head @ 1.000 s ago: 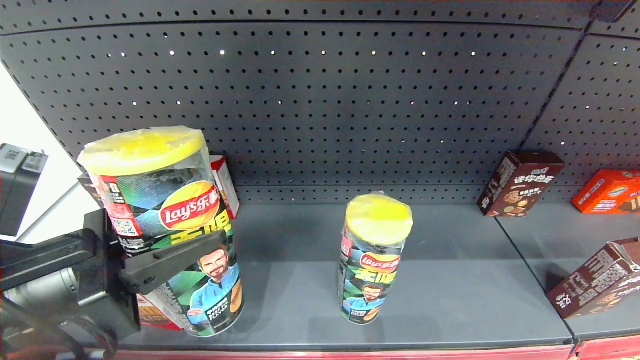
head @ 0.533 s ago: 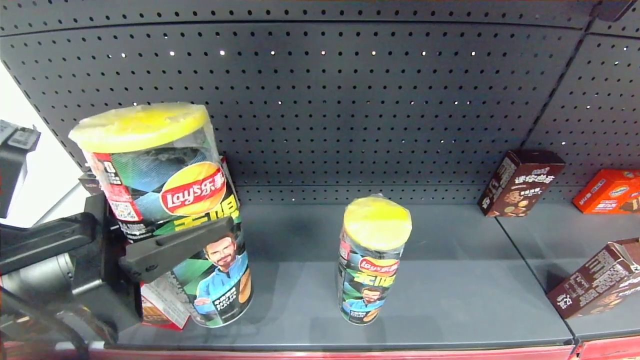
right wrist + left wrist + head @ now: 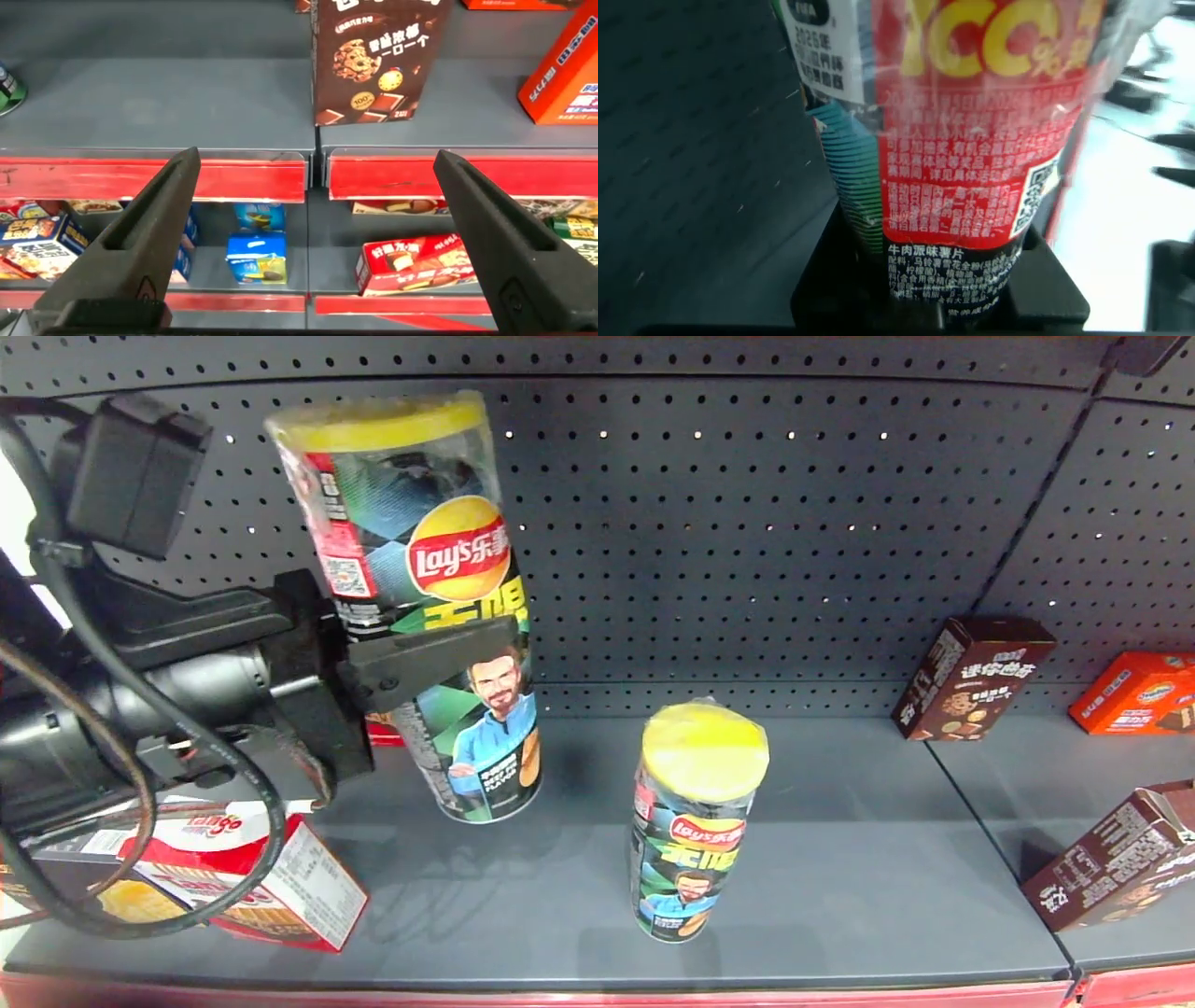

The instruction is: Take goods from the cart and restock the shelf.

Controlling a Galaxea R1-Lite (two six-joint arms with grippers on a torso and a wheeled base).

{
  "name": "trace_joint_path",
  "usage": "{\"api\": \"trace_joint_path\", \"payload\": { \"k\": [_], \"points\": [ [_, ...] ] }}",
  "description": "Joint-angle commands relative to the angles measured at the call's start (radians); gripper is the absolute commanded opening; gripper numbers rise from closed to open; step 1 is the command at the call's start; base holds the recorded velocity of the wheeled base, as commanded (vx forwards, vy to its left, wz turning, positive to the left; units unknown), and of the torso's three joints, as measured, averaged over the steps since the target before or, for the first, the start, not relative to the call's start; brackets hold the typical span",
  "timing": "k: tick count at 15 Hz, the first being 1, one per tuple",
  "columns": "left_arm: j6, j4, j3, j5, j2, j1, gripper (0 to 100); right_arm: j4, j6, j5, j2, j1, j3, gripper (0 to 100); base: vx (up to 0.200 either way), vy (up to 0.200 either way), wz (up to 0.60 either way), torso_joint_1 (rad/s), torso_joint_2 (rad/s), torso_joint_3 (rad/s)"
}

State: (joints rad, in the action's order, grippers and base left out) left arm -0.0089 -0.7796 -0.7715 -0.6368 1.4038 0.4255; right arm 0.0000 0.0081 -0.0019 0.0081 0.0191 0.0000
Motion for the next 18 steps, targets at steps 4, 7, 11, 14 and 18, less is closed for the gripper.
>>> {"api": "trace_joint_path", "payload": {
  "k": [4,7,11,14,18],
  "points": [
    [0.033,0.005,-0.091,0.039,0.211,0.007,0,0.0,0.0,0.0,0.003,0.001,0.0,100,0.0,0.0,0.0,0.0,0.0,0.0],
    [0.089,0.0,-0.144,0.012,0.31,-0.002,0,0.0,0.0,-0.001,0.003,-0.001,0.0,100,0.0,0.0,0.0,0.0,0.0,0.0],
    [0.107,-0.006,-0.232,0.012,0.445,0.01,0,0.0,0.0,0.0,0.003,0.001,0.0,100,0.0,0.0,0.0,0.0,0.0,0.0],
    [0.099,-0.035,-0.316,0.014,0.535,0.021,0,0.0,0.0,0.0,0.003,-0.001,0.0,100,0.0,0.0,0.0,0.0,0.0,0.0],
    [0.096,-0.119,-0.345,0.019,0.618,0.035,0,0.0,0.001,0.0,0.003,0.001,0.0,100,0.0,0.0,0.0,0.0,0.0,0.0]
  ]
}}
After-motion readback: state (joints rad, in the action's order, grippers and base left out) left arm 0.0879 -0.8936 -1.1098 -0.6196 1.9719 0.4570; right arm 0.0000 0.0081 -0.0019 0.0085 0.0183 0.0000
